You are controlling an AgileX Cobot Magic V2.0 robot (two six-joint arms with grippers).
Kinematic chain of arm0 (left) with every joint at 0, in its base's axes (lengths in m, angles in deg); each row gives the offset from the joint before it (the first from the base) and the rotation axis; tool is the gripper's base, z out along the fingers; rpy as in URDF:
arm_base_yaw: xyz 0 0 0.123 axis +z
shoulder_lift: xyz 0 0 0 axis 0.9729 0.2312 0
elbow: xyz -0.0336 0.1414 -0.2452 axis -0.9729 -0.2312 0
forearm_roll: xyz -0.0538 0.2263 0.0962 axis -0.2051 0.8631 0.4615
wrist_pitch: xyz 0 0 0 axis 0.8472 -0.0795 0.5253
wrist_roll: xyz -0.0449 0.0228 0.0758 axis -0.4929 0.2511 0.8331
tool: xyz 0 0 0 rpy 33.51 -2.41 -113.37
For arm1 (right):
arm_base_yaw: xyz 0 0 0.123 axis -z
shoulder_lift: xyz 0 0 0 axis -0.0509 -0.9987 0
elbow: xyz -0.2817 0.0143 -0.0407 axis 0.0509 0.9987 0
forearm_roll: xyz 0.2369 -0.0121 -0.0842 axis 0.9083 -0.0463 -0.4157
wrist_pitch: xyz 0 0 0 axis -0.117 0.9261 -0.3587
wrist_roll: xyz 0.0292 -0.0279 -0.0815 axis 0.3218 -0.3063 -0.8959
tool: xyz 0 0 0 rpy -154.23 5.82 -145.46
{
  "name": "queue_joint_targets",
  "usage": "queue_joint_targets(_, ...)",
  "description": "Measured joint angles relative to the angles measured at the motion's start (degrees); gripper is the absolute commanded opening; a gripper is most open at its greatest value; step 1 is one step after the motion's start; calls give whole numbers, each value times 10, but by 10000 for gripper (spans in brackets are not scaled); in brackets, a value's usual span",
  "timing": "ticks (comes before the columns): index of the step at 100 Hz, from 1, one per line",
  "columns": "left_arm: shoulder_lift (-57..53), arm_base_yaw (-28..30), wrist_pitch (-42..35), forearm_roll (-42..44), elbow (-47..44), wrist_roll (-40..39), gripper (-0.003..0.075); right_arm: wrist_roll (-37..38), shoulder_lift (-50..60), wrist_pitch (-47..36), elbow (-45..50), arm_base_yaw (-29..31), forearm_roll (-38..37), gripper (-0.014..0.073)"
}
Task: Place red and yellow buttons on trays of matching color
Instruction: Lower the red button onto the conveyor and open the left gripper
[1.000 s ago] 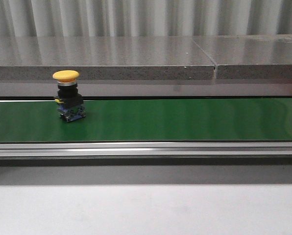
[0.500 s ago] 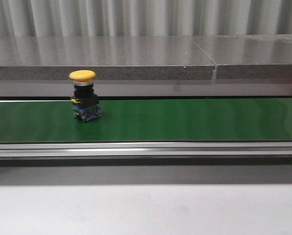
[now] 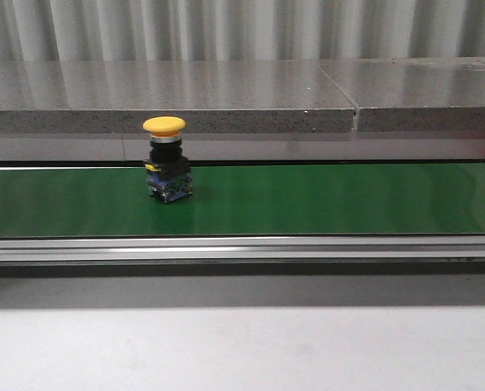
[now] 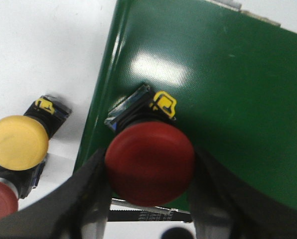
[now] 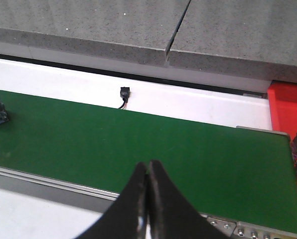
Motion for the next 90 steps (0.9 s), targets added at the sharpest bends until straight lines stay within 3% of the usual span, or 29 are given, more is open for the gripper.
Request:
queue_joint_targets(9, 5, 0, -4, -13, 0, 13, 589, 0, 0, 0, 0, 0, 0, -66)
queue_joint_targets(14, 5, 0, -11, -20, 0, 19, 637, 0, 0, 0, 0, 0, 0, -66)
queue_joint_targets(39, -44, -26, -59, -35, 0, 59, 584, 0, 0, 0, 0, 0, 0, -66)
queue_joint_targets(46, -73, -43, -61, -35, 0, 83, 529, 0, 0, 0, 0, 0, 0, -66)
queue_joint_targets(53, -104, -61, -63, -37, -3, 107, 428, 0, 0, 0, 0, 0, 0, -66)
queue_joint_targets(74, -195, -126, -91, -37, -32, 157, -17, 0, 0, 0, 0, 0, 0, -66)
queue_joint_targets(90, -256, -167, -127, -39, -73, 162, -20, 0, 0, 0, 0, 0, 0, -66)
